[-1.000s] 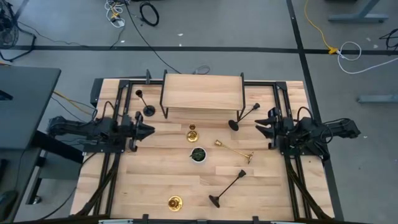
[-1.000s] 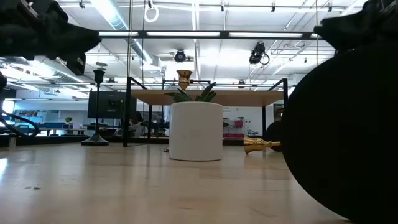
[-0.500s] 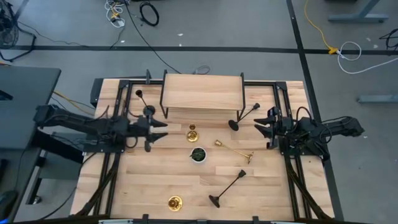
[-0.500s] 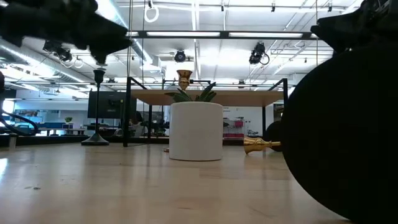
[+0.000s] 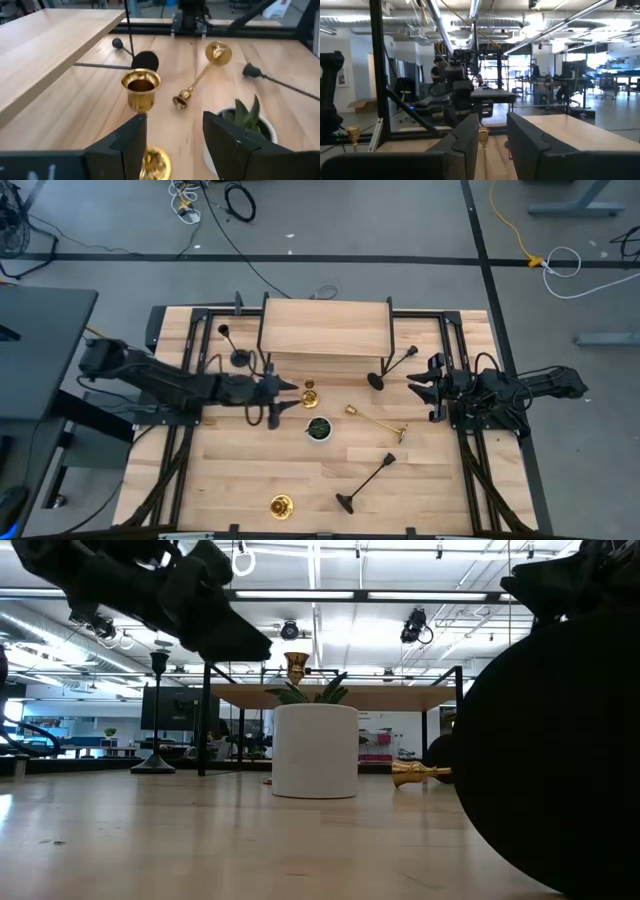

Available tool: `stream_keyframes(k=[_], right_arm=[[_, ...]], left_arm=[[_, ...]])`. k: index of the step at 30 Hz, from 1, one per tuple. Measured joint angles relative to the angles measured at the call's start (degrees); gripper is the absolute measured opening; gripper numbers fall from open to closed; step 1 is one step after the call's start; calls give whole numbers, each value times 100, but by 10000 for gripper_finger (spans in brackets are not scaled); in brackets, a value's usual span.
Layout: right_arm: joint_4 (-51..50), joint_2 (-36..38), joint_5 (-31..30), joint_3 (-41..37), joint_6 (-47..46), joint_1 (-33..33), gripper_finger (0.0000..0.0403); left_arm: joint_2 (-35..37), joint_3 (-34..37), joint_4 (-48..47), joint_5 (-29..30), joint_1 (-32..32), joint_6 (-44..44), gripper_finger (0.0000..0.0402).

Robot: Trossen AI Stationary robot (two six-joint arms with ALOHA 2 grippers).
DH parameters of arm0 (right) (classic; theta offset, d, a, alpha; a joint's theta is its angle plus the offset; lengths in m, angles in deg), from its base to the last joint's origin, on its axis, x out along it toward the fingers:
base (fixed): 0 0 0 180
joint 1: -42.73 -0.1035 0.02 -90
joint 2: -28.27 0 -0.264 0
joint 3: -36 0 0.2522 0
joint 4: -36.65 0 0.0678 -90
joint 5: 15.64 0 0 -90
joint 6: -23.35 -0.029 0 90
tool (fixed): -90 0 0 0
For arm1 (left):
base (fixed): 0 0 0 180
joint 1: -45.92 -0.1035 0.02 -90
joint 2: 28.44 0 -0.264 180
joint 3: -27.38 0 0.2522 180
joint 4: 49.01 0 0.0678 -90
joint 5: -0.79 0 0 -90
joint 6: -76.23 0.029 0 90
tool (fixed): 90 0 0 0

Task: Pick & Place candle stick holders
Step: Put the top left gold candle holder on the shelf

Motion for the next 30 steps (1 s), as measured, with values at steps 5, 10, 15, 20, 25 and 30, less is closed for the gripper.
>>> stream_keyframes(k=[5, 10, 15, 20, 25, 30], right_arm=[[-20, 0, 3, 0, 0, -2, 103], [-67, -2, 2, 0, 0, -1, 103], [-65, -2, 3, 0, 0, -2, 103], [-65, -2, 1, 0, 1, -2, 103], [-63, -2, -3, -2, 2, -2, 103], [-63, -2, -6, -2, 2, -2, 103]], left_arm=[[-502, -45, 375, 177, -39, -105, 197], [-923, -50, 597, 489, -147, -364, 197], [-1381, -54, 1174, 320, -333, -523, 197], [-1768, -54, 1659, 127, -463, -523, 197], [-2142, -50, 2045, 125, -531, -523, 197], [-2394, -50, 2367, 160, -569, -521, 196]])
